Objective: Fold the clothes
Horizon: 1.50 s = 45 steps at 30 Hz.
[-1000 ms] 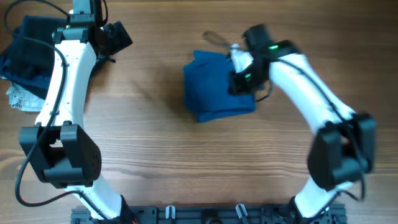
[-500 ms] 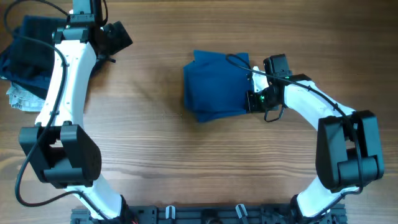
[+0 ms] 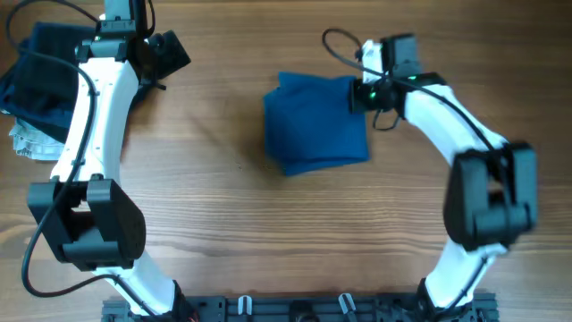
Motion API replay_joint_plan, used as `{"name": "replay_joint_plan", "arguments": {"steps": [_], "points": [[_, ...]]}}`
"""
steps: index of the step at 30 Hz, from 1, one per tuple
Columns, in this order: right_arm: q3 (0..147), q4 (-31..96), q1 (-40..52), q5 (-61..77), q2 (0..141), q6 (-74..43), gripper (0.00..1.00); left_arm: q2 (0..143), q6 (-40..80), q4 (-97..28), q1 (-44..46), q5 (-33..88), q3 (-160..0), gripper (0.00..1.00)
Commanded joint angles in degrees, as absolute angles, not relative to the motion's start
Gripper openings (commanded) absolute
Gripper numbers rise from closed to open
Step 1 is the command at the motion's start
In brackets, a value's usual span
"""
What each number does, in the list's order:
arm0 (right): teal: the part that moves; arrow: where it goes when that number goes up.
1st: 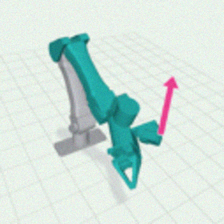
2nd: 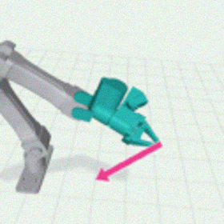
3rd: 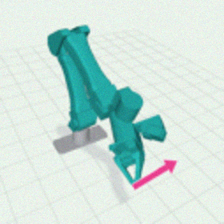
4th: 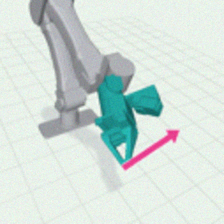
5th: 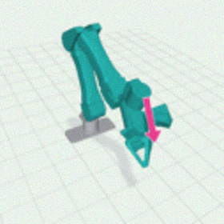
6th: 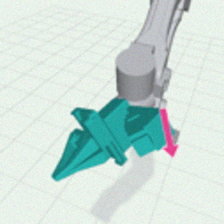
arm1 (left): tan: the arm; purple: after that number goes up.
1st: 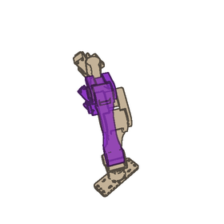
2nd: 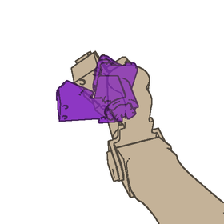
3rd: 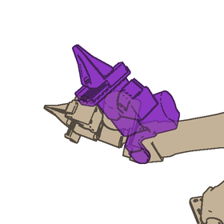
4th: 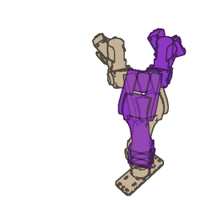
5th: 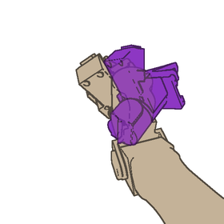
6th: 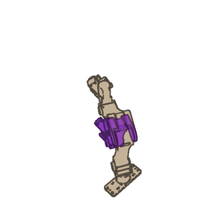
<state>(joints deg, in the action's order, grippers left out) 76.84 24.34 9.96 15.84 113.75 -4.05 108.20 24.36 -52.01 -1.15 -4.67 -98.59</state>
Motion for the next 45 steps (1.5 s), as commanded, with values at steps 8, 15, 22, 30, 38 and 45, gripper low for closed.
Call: {"name": "replay_joint_plan", "arguments": {"steps": [8,15,22,30,38,45], "points": [[79.72,21.87,10.35,33.65,103.9,-4.49,0.04,108.47,24.27,-51.86,-1.3,-5.04,-98.67,1.0],[79.44,13.58,18.15,32.86,113.01,-8.1,0.04,108.47,24.25,-51.86,-1.3,-5.04,-98.67,1.0],[79.48,1.85,21.17,35.77,128.01,-14.11,0.04,108.47,24.25,-51.86,-1.3,-5.06,-98.67,1.0],[79.57,10.46,14.24,35.16,105.51,-15.27,0.15,108.47,24.25,-51.86,-1.3,-5.04,-98.67,1.0],[79.44,38.54,-9.72,16.56,97.32,-15.03,0.94,108.47,24.29,-43.62,-1.26,-2.9,-98.67,1.0],[79.44,40.73,-13.41,15.2,97.34,-15.05,0.99,116.33,21.39,-44.56,13.08,12.58,-95.02,1.0]]}}
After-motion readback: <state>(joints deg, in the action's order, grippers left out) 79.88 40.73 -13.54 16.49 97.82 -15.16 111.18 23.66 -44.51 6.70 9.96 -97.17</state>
